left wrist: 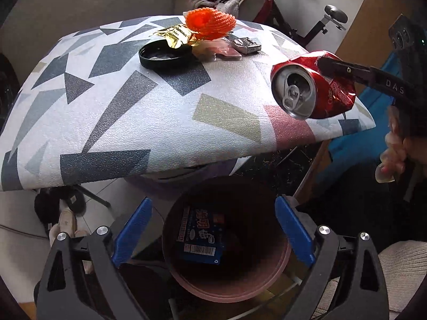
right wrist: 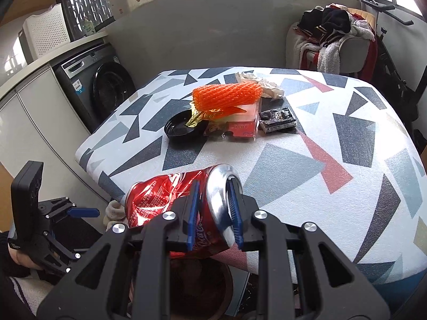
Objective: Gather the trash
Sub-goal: 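Lower milk carton into brown bin with left tool while right tool holds can, then lower the crushed red can into the brown bin and open the right tool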
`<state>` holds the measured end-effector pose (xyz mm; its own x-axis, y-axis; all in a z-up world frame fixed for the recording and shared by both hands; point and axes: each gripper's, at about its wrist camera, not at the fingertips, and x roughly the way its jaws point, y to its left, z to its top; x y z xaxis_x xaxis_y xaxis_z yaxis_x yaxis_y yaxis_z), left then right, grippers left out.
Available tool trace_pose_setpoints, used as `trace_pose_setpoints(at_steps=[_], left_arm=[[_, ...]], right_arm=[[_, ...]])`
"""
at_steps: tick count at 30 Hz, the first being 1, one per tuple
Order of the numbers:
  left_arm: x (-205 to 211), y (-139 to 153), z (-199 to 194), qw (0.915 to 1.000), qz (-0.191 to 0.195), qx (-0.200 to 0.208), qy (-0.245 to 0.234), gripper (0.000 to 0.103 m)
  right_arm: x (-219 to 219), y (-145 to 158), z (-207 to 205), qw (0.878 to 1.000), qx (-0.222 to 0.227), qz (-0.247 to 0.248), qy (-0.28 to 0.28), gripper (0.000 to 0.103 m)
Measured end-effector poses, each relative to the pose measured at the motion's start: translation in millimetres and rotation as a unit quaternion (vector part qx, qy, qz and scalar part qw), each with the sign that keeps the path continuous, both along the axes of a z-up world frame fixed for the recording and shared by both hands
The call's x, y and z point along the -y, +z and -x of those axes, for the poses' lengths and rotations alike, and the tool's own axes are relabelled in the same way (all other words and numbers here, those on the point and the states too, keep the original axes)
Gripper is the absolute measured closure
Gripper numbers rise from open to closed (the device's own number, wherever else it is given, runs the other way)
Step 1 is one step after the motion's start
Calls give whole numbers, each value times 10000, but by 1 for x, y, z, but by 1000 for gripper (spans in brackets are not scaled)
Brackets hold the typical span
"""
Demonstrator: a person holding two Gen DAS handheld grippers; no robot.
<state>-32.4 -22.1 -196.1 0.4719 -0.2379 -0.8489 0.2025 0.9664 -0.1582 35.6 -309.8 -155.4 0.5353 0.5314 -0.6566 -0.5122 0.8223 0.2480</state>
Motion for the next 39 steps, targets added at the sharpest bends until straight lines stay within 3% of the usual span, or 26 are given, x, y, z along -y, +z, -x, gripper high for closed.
trace_pose_setpoints(at_steps=[6, 12, 21, 31, 33, 37, 38, 39], left_arm=[[-38, 34, -7, 9953, 67, 579, 773, 8], [-67, 51, -14, 9888, 29, 798, 1258, 8], [-71, 43, -14, 9883, -10, 706, 1351, 8], [-70, 36, -15, 9890, -20, 605, 1346, 8], [-70, 36, -15, 9891, -21, 599, 1342, 8], [-70, 35, -15, 9891, -22, 593, 1345, 8], [-70, 35, -15, 9892, -20, 590, 1344, 8], [-70, 34, -15, 9892, -20, 586, 1345, 8]], right_arm=[[-22, -13, 17, 9979, -248, 164, 575, 78], [-49, -37, 37, 9904, -660, 367, 1155, 78], [-67, -74, 45, 9799, -1370, 576, 1330, 78], [-75, -89, 44, 9761, -1607, 756, 1253, 75], [-75, -89, 43, 9765, -1593, 786, 1224, 68], [-72, -84, 42, 9803, -1418, 818, 1101, 16], [-70, -82, 42, 9819, -1350, 814, 1051, 7], [-69, -80, 40, 9836, -1270, 825, 978, 7]])
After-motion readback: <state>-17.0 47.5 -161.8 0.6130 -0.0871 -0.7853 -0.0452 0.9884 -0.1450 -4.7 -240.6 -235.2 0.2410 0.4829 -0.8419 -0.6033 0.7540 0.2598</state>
